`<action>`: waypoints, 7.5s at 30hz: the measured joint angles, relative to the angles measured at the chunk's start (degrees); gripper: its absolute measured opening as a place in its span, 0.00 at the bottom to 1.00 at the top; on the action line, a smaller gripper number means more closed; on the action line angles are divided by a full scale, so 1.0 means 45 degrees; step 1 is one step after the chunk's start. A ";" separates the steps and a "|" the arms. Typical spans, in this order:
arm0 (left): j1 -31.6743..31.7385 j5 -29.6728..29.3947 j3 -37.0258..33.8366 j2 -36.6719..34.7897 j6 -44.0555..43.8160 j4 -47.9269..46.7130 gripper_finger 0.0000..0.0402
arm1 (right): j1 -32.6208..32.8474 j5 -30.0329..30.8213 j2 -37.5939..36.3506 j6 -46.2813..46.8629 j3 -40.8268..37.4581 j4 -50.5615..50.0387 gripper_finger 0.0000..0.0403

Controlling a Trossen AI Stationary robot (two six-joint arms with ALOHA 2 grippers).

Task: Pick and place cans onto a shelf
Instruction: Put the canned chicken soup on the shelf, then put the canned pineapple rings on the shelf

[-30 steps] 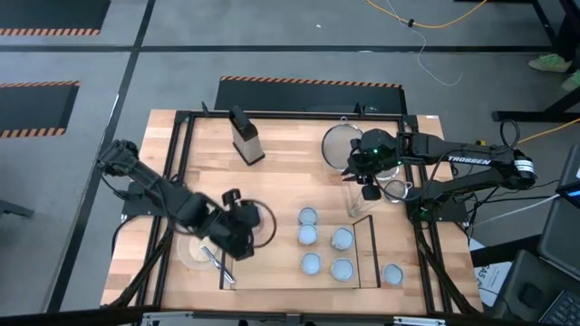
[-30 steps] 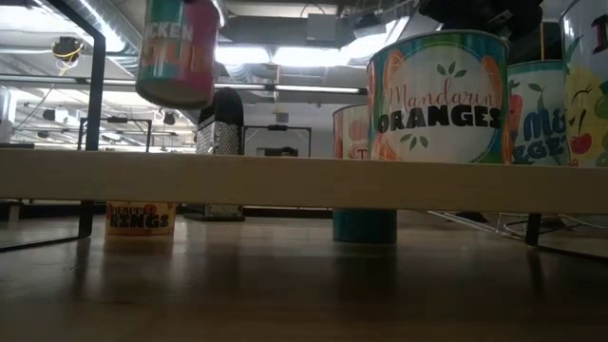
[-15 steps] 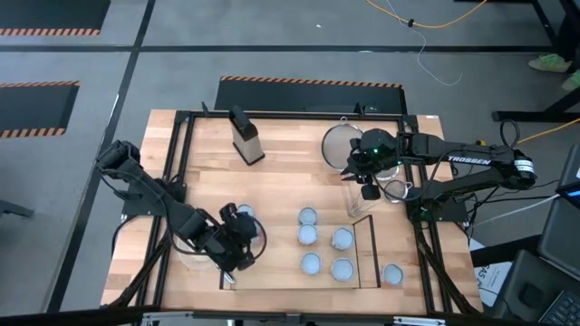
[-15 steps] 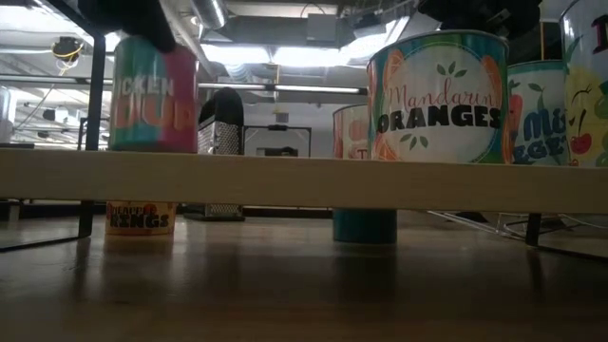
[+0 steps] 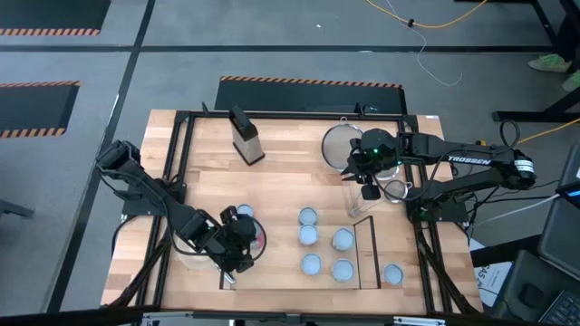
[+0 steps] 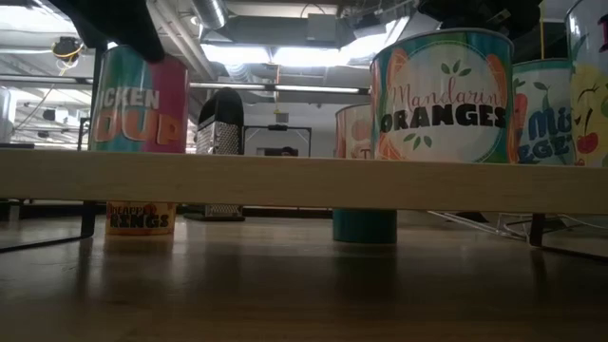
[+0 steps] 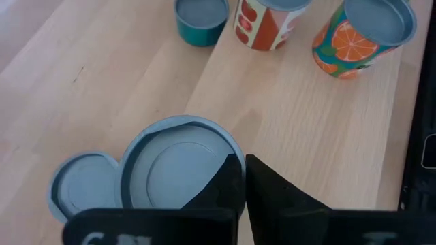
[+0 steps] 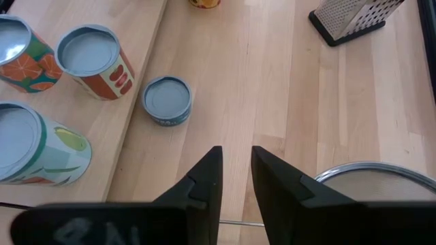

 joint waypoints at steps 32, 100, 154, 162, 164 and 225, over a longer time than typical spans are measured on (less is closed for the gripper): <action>0.0293 0.0958 0.0006 -0.0098 0.0113 0.0469 0.18 | 0.0000 0.0001 0.0000 0.0000 0.0000 0.0004 0.21; 0.9100 0.7162 -0.5840 -0.3691 0.4645 0.0185 0.35 | 0.0005 0.0005 -0.0005 -0.0092 0.0005 0.0128 0.21; 0.8726 0.6642 -0.6710 -0.2866 0.4311 0.2841 0.02 | 0.0002 0.0006 -0.0005 -0.0097 0.0005 0.0166 0.21; 0.9717 0.6444 -0.5254 -0.2875 0.6191 0.2938 0.01 | 0.0000 0.0001 -0.0005 -0.0102 0.0005 0.0661 0.21; 1.0013 0.6341 -0.4855 -0.2875 0.6647 0.2934 0.01 | 0.0005 0.0006 -0.0005 -0.0102 0.0005 0.0799 0.21; 0.2213 0.3662 0.7367 0.4643 0.1761 -0.0723 0.00 | 0.0005 0.0001 0.0000 -0.0053 0.0005 0.0839 0.21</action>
